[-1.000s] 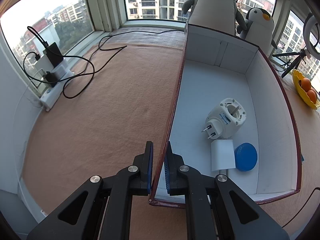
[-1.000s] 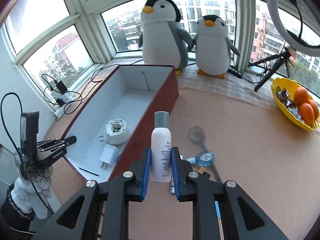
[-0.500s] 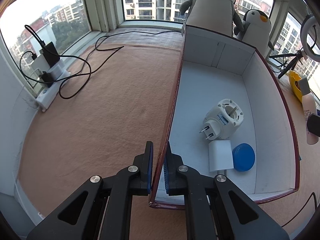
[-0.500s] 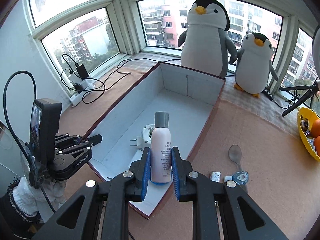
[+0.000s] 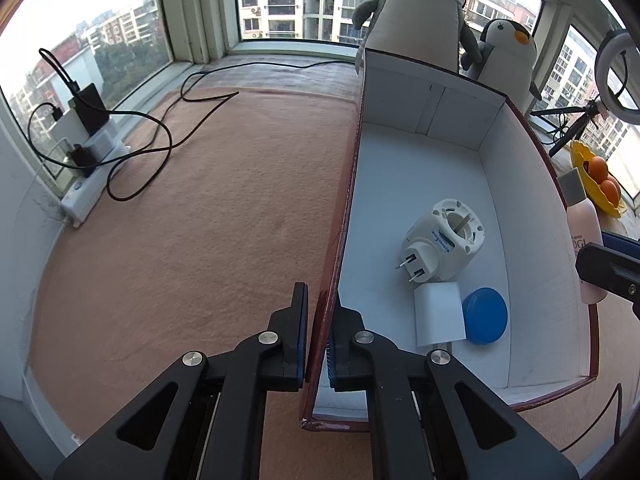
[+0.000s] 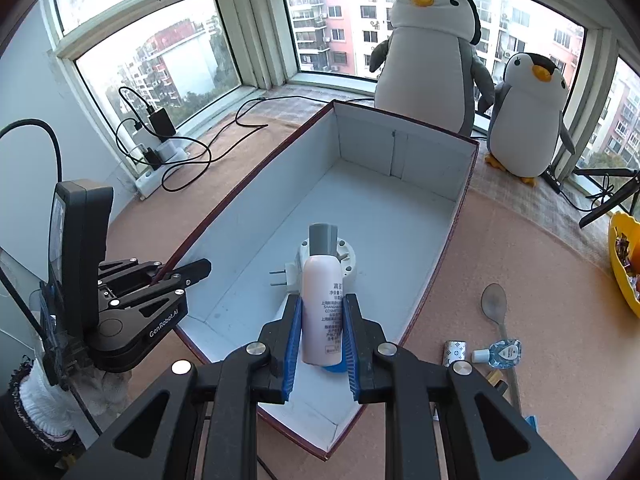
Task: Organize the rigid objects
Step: 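Carry the white lotion bottle into the box and open the right tool, then move the right tool to the black cylinder and grasp it, then carry the black cylinder into the box and release it, then move the right tool to the wooden clothespin and grasp it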
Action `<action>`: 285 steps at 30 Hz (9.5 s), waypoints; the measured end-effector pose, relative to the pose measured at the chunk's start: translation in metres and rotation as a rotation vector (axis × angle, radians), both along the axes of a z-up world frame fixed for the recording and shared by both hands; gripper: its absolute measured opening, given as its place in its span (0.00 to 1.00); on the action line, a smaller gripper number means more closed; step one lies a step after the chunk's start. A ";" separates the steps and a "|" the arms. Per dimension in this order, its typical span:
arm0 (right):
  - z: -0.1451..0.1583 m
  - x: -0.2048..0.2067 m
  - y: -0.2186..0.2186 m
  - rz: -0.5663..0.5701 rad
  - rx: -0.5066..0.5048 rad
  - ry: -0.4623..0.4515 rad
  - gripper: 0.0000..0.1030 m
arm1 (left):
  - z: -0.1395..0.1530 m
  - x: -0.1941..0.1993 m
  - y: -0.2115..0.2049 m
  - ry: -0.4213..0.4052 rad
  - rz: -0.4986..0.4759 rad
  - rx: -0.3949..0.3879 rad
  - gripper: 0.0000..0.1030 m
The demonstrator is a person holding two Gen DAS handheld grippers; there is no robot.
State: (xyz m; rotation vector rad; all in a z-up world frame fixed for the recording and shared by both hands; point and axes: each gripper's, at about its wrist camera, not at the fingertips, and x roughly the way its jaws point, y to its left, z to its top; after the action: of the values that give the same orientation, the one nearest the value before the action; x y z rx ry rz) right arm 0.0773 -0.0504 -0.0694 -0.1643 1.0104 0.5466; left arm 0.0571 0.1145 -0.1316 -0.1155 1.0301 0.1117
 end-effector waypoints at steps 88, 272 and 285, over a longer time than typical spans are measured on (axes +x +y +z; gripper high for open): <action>-0.089 0.021 -0.190 -0.393 0.064 0.286 0.27 | -0.001 0.005 -0.004 0.016 -0.016 0.028 0.06; -0.113 0.051 -0.174 -0.362 0.035 0.348 0.24 | 0.003 0.002 -0.015 0.016 0.019 0.066 0.05; -0.115 0.061 -0.156 -0.292 -0.050 0.343 0.21 | 0.003 0.002 -0.015 0.016 0.019 0.063 0.06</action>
State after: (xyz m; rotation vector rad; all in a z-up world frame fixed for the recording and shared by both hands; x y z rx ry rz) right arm 0.1383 -0.2068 -0.1839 0.0366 1.3554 0.2860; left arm 0.0592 0.1000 -0.1287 -0.0671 1.0403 0.1624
